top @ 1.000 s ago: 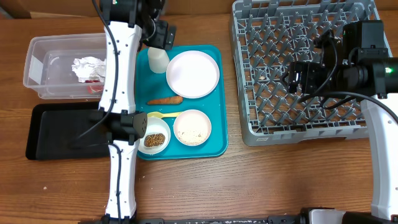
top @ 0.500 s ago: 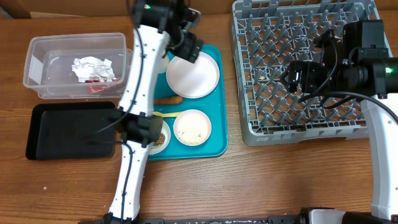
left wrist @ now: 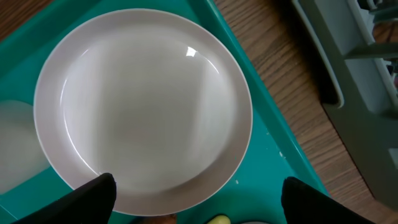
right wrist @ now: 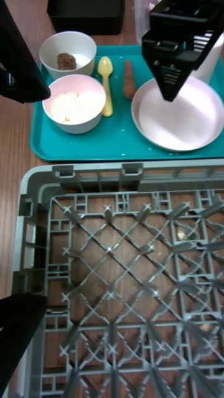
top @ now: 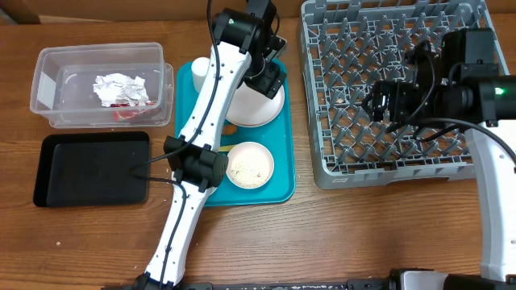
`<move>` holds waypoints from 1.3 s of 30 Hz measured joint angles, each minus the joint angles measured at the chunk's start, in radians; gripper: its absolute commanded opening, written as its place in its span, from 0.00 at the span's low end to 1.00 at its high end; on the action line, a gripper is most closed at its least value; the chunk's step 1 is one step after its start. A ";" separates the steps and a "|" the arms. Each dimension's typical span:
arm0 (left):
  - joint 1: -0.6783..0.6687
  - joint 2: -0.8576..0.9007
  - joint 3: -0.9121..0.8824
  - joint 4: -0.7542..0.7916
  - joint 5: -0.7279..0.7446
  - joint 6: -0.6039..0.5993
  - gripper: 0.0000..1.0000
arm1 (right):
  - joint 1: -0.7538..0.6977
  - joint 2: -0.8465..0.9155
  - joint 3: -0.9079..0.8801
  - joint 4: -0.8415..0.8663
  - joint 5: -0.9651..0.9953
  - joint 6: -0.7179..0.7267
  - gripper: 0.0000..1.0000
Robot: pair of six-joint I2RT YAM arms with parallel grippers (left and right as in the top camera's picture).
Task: Sort waste into correct bins and load items into the dishwasher
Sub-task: 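Reach the left gripper down to the carrot and grasp it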
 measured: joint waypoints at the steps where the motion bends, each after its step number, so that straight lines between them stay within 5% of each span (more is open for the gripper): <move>1: -0.005 0.000 0.000 0.000 0.000 -0.007 0.85 | 0.000 0.000 -0.007 0.000 0.000 0.000 1.00; 11: -0.051 -0.033 -0.200 0.003 -0.001 -0.140 0.79 | 0.000 0.000 -0.013 -0.026 0.000 0.000 1.00; 19: -0.023 -0.320 -0.523 -0.001 -0.094 -0.172 0.81 | 0.000 0.000 -0.015 -0.001 0.000 0.000 1.00; 26: 0.065 -0.465 -0.763 0.048 -0.116 -0.074 0.72 | 0.000 0.000 -0.016 0.013 0.000 0.000 1.00; 33: 0.233 -0.406 -0.955 0.135 -0.051 0.031 0.73 | 0.000 0.000 -0.016 0.021 0.000 0.000 1.00; 39: 0.246 -0.406 -0.992 0.223 -0.003 0.135 0.75 | 0.000 0.000 -0.016 0.031 0.000 0.000 1.00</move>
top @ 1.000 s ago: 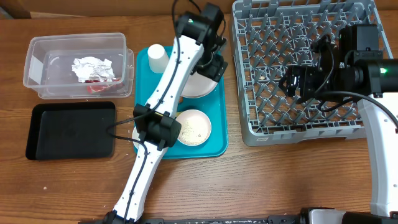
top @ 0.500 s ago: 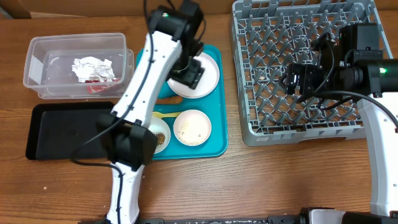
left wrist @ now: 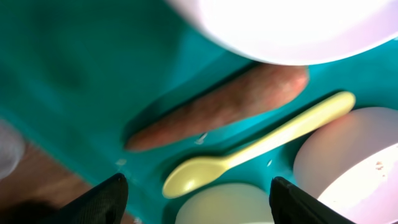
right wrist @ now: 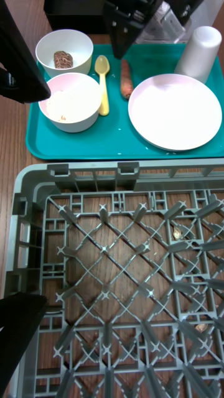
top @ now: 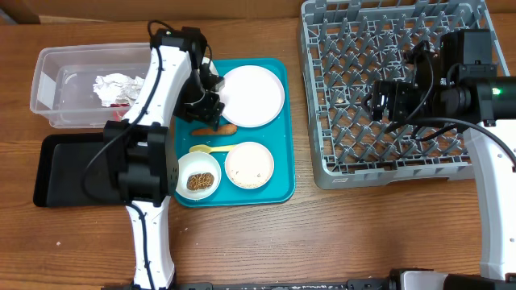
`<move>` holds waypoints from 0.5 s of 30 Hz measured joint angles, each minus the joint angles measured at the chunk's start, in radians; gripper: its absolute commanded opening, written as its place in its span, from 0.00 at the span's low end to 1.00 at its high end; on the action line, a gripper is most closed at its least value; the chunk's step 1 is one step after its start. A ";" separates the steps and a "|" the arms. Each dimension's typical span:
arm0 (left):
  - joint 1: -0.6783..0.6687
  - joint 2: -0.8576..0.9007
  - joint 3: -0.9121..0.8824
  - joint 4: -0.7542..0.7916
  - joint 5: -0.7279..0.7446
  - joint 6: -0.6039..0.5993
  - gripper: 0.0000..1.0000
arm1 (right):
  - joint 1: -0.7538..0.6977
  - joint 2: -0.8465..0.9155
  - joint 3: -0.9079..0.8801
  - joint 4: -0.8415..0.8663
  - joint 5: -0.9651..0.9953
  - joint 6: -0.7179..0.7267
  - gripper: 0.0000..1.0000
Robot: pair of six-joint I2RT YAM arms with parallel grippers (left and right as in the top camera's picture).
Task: Sort waste into correct bins and load items into the dishwasher
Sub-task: 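Reach the left gripper down to the carrot and grasp it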
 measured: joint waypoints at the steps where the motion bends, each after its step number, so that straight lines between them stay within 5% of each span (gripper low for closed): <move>1: -0.006 0.000 -0.011 0.011 0.006 0.014 0.75 | 0.000 0.000 0.000 0.001 0.000 0.000 1.00; 15: -0.043 -0.015 -0.164 0.207 -0.009 0.127 0.68 | 0.000 0.000 0.000 0.005 0.000 0.000 1.00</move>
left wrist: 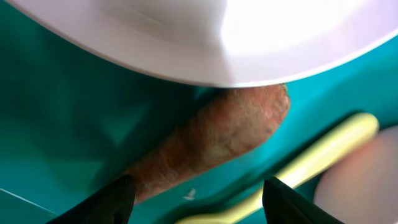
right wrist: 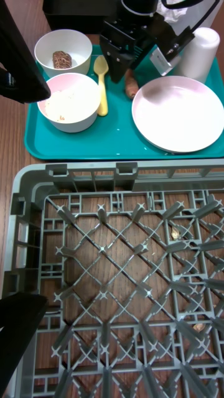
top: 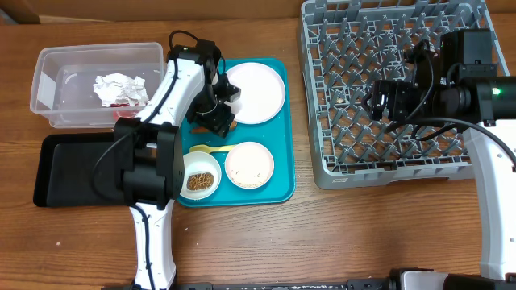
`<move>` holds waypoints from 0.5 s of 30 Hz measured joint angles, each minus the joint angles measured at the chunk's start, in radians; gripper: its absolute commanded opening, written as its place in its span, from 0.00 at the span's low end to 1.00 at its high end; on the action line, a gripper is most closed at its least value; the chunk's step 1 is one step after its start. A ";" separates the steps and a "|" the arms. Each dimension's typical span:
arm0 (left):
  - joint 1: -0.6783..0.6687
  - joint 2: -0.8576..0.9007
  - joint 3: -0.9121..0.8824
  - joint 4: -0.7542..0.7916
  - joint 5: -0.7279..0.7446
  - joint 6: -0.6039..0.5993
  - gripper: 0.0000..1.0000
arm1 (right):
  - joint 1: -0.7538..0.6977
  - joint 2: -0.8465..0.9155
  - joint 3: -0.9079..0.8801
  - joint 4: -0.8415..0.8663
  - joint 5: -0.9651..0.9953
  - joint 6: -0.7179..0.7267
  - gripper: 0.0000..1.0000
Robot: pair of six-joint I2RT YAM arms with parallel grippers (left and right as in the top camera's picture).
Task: Sort waste into correct bins and load items into the dishwasher
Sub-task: 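Reach the left gripper down to the carrot and grasp it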
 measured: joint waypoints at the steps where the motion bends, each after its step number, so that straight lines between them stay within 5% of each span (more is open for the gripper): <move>1: 0.000 0.000 -0.002 0.009 -0.004 0.001 0.68 | 0.000 0.000 0.000 0.000 0.000 0.000 1.00; 13: -0.014 0.000 -0.028 0.035 -0.045 0.004 0.68 | 0.000 0.000 0.000 0.002 0.000 0.000 1.00; 15: -0.024 0.000 -0.028 0.044 -0.057 0.003 0.60 | 0.000 0.000 0.000 0.002 0.000 0.000 1.00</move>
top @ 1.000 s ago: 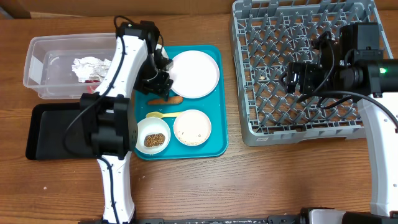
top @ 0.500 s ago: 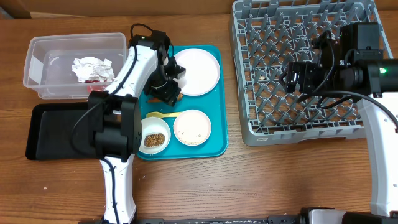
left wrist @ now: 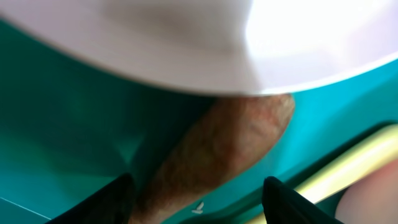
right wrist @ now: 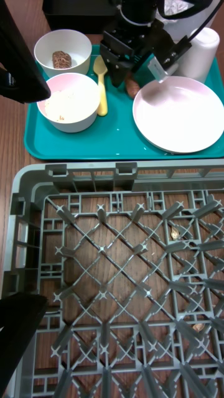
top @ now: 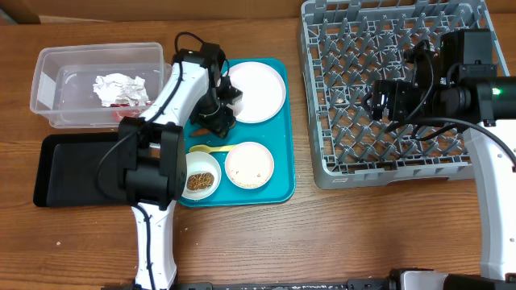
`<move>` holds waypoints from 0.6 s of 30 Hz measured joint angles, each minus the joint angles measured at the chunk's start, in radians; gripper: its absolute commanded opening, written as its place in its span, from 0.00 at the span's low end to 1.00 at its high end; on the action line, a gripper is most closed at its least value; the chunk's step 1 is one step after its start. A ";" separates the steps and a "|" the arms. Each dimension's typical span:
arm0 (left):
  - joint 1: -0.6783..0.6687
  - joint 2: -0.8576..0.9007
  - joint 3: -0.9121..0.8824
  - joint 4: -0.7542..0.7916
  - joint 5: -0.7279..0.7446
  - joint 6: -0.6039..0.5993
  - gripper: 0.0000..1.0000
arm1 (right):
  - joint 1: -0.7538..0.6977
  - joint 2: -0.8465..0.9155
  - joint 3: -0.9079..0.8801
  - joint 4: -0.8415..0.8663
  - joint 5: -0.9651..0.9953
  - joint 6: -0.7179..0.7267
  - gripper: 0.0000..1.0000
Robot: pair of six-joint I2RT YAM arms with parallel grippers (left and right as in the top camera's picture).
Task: Sort waste into correct bins and load items into the dishwasher
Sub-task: 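Reach the left gripper down to the carrot and grasp it, then carry the carrot with the left gripper and place it on the black tray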
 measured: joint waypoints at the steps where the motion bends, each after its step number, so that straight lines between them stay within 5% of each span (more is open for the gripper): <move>1: -0.005 0.000 0.000 0.008 -0.003 0.000 0.55 | 0.000 0.000 0.000 0.000 0.000 0.000 1.00; 5: -0.020 0.000 -0.002 0.034 -0.012 0.008 0.30 | 0.000 0.000 0.000 0.000 0.000 0.000 1.00; 10: -0.023 -0.001 -0.019 0.065 -0.014 0.007 0.28 | 0.000 0.000 0.000 -0.001 0.000 0.000 1.00; 14: -0.023 -0.012 -0.050 0.097 -0.016 0.009 0.10 | 0.000 0.000 0.000 -0.003 0.000 0.000 1.00; 18: -0.023 -0.018 -0.054 0.100 -0.018 0.002 0.07 | 0.000 0.000 0.000 -0.003 0.000 0.000 1.00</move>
